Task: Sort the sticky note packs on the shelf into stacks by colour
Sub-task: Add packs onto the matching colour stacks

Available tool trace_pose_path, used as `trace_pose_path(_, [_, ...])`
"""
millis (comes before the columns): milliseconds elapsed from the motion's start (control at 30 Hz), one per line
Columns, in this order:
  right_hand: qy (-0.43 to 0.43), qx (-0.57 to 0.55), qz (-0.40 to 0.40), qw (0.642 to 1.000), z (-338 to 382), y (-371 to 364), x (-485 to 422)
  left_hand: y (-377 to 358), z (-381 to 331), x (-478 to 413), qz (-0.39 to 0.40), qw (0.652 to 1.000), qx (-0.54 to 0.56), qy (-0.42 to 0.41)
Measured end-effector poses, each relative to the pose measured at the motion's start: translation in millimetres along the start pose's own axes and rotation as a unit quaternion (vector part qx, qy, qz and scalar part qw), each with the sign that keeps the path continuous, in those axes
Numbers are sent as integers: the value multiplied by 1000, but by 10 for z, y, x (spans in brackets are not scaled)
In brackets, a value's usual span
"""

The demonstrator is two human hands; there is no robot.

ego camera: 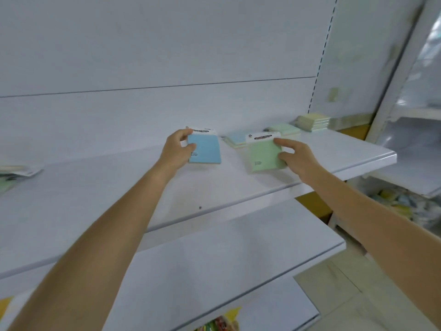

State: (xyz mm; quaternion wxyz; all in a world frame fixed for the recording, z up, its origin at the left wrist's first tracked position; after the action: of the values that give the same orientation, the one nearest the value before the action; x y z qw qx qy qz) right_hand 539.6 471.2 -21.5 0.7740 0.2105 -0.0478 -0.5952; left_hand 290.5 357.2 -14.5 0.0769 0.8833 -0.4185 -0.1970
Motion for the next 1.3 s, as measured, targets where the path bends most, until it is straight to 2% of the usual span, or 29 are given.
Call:
trace_pose_path(200, [-20,-24,-4,1000,-345,612,-506,-788,-120,-214,-47,999,-7,20])
trace_pose_path(433, [-11,-44,-3,999,-611,779,-1240,-1321,-202,-801,-88,994,33,52])
trace_pose_path(667, [21,-40,-23,999,-725,945,-1903,-1591,14,-1303,-41,998,-1,44])
trace_pose_path(833, [32,-41,-49,997,-733,965,-2304,-1681,104,-1433,-55,992,-79,75])
trace_pose_path(1000, [26,-58,-14,998,-682,817,-2619,-1731,179,-1414,-42,983,-136,112])
trace_pose_path(1167, [11,13,-17,1000,-784,651,-2711,-1810,210,-1332,-62,984,-126,108])
trace_pose_path(1300, [78,54,1,995,-891,612,-2710,-1842,213,-1211,-20,986,-141,82])
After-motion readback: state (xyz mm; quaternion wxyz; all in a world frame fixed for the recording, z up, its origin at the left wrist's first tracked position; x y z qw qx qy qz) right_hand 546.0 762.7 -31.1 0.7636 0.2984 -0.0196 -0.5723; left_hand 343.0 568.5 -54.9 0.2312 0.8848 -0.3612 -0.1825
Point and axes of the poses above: each hand's wrist, its own x-axis away from the middle knuckle, its own y-axis out of the back of the hand, z = x × y, the point moved 1 cm from there along -x, towards the middle knuckle
